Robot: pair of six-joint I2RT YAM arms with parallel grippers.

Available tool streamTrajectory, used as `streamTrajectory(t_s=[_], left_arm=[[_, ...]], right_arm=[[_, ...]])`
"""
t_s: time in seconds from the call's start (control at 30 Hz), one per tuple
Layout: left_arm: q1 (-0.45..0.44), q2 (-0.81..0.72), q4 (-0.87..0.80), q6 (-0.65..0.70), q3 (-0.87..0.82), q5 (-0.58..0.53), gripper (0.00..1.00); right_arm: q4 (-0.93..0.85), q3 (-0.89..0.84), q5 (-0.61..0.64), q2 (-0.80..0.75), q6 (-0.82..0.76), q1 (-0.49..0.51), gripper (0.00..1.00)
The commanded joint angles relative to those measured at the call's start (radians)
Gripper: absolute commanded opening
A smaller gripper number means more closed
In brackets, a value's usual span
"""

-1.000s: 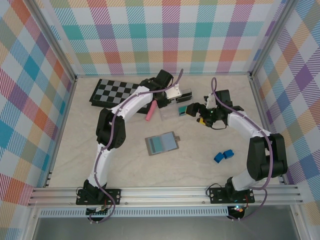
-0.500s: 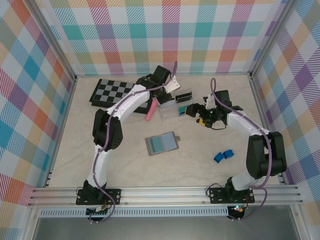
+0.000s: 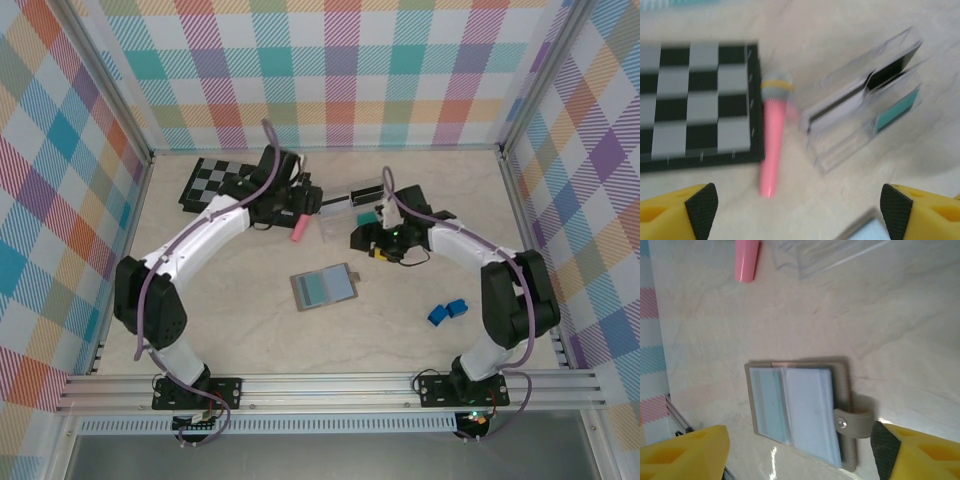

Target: Take the credit cards out of the card holder

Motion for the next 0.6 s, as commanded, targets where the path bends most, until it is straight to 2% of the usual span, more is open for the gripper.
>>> streamTrajectory(t_s=[0.0,0.1,0.2,0.43,0.57], left_arm=[[0.038,-0.095,0.008,-0.256,-0.149,0.001,0.93],[0.047,-0.183,0.018,-0.332,-0.277,-0.024,0.99],[0.052,-0.254,0.012,-0.399,-0.382,-0.063,1.0],[0.072,-0.361,0.047,-0.538,-0.586,-0.102,1.0],[0.087,-0.396,0.076,-0.573,-0.666,-0.107,1.0]], right_arm=[[-0.032,0.042,-0.005,0.052,0.005,0.08,0.7],[-0.034,0.074,-0.007,0.107,0.03,0.152,0.62],[-0.048,0.108,0.022,0.149,0.044,0.214,0.59],[-0.24,0.229,0.364,0.223,-0.015,0.38,0.59],[-0.333,0.281,0.495,0.257,-0.055,0.455,0.62]])
